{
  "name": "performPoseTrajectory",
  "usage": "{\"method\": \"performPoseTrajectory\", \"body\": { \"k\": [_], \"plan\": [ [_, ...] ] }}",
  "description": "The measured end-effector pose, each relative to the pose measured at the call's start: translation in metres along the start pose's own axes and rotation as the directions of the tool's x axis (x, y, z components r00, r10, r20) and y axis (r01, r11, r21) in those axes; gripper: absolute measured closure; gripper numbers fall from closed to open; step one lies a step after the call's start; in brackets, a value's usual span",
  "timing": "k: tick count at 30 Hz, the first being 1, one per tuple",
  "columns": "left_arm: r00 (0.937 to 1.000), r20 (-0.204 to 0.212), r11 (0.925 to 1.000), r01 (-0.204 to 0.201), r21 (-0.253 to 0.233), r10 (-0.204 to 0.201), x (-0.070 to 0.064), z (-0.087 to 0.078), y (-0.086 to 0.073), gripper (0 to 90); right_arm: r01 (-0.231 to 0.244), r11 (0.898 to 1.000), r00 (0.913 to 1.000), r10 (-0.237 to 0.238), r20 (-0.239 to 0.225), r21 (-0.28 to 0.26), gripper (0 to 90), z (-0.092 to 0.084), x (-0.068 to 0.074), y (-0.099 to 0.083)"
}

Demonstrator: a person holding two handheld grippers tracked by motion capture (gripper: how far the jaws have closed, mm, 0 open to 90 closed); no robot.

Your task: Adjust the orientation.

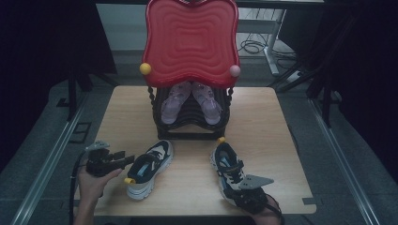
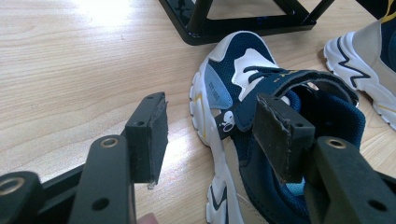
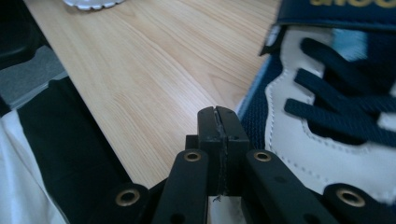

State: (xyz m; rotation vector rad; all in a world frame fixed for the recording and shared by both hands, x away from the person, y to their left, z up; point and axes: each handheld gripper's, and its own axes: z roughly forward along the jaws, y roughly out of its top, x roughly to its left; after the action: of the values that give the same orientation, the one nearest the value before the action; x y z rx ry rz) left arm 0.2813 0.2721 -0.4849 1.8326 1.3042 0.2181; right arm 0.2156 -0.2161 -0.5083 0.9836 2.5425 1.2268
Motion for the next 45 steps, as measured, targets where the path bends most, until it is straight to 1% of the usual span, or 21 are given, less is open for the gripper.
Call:
{"method": "performPoseTrajectory", "body": {
  "k": [11,21,25,27,31,37,45],
  "plan": [
    [1.0000,-0.002,1.0000,-0.002,0.004,0.002,0.000,0.000,0.000,45.0,-0.058,0.998,0.9972,0.059,0.047,-0.012,89.4,-0.019,-0.020,-0.012],
    [1.0000,-0.003,1.0000,-0.003,0.008,0.003,0.000,0.001,0.000,45.0,-0.093,0.996,0.9929,0.093,0.074,-0.008,89.4,-0.028,-0.036,-0.018],
    [1.0000,-0.003,1.0000,-0.003,0.008,0.003,0.000,0.001,0.000,45.0,-0.111,0.994,0.9896,0.112,0.091,-0.009,89.5,-0.031,-0.042,-0.021],
    [1.0000,-0.002,1.0000,-0.003,0.008,0.003,0.000,0.001,0.000,45.0,-0.116,0.993,0.9875,0.116,0.107,-0.008,89.4,-0.032,-0.045,-0.022],
    [1.0000,-0.003,1.0000,-0.003,0.008,0.003,0.000,0.001,0.000,45.0,-0.137,0.991,0.9832,0.137,0.120,-0.012,89.4,-0.034,-0.053,-0.024],
    [1.0000,-0.006,1.0000,-0.003,0.008,0.003,0.000,0.001,0.000,45.1,-0.161,0.987,0.9744,0.163,0.154,-0.024,89.4,-0.038,-0.065,-0.027],
    [1.0000,-0.008,1.0000,-0.004,0.006,0.004,-0.001,0.001,-0.001,45.1,-0.183,0.982,0.9678,0.187,0.169,-0.035,89.4,-0.038,-0.080,-0.025]
  ]
}}
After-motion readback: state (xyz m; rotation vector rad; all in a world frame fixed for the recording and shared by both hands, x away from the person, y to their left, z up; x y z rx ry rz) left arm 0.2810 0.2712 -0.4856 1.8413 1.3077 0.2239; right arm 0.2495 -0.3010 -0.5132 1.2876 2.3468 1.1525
